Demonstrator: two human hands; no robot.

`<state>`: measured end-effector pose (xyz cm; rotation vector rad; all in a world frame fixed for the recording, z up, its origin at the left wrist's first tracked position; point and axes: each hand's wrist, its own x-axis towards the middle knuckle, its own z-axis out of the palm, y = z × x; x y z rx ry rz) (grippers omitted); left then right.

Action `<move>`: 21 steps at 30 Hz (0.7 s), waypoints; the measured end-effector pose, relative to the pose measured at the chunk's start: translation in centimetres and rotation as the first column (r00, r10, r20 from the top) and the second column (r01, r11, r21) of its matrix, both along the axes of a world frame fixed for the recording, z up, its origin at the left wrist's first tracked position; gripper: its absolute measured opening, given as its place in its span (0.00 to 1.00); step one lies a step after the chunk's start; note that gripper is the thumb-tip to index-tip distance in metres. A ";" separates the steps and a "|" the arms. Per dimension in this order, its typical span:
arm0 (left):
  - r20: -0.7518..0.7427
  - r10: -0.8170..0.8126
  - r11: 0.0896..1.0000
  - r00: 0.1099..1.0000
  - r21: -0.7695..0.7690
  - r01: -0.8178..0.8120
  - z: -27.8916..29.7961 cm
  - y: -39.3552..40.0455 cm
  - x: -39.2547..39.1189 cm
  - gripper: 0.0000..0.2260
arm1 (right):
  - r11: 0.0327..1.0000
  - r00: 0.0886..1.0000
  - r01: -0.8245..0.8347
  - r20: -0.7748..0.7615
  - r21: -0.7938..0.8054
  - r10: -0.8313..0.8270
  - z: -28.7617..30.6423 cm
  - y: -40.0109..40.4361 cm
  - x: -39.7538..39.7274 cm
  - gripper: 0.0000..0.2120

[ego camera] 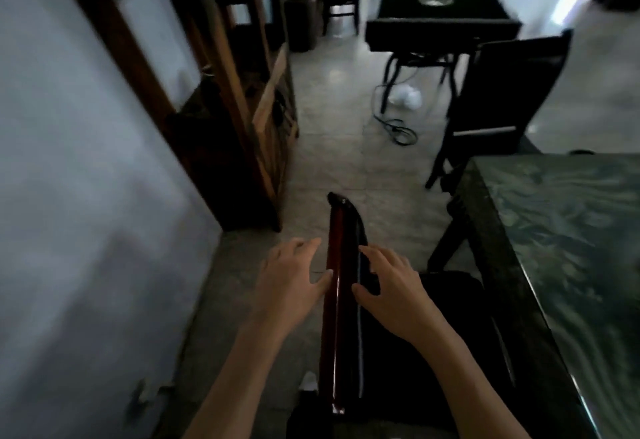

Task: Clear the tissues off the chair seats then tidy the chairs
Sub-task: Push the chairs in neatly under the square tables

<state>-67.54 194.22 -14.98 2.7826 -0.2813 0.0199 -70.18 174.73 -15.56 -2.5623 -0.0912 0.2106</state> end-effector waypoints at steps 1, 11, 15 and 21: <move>-0.003 -0.065 0.998 0.998 0.002 0.065 -0.1 -0.4 1.5 0.28 | 0.998 0.998 0.062 -0.003 0.001 -0.062 0.0 0.0 0.5 0.33; -0.066 -0.537 0.843 0.841 -0.007 0.538 -1.6 -8.7 9.1 0.27 | 0.854 0.853 0.521 -0.041 -0.001 -0.521 -0.5 -3.5 -0.8 0.32; -0.067 -0.633 0.774 0.771 -0.028 0.633 -2.0 -12.0 8.9 0.26 | 0.784 0.783 0.620 -0.057 0.000 -0.619 -1.2 -5.5 -2.6 0.33; -0.075 -0.750 0.662 0.658 -0.070 0.746 -2.5 -15.7 8.7 0.25 | 0.667 0.668 0.744 -0.054 0.023 -0.743 -1.9 -7.0 -5.2 0.33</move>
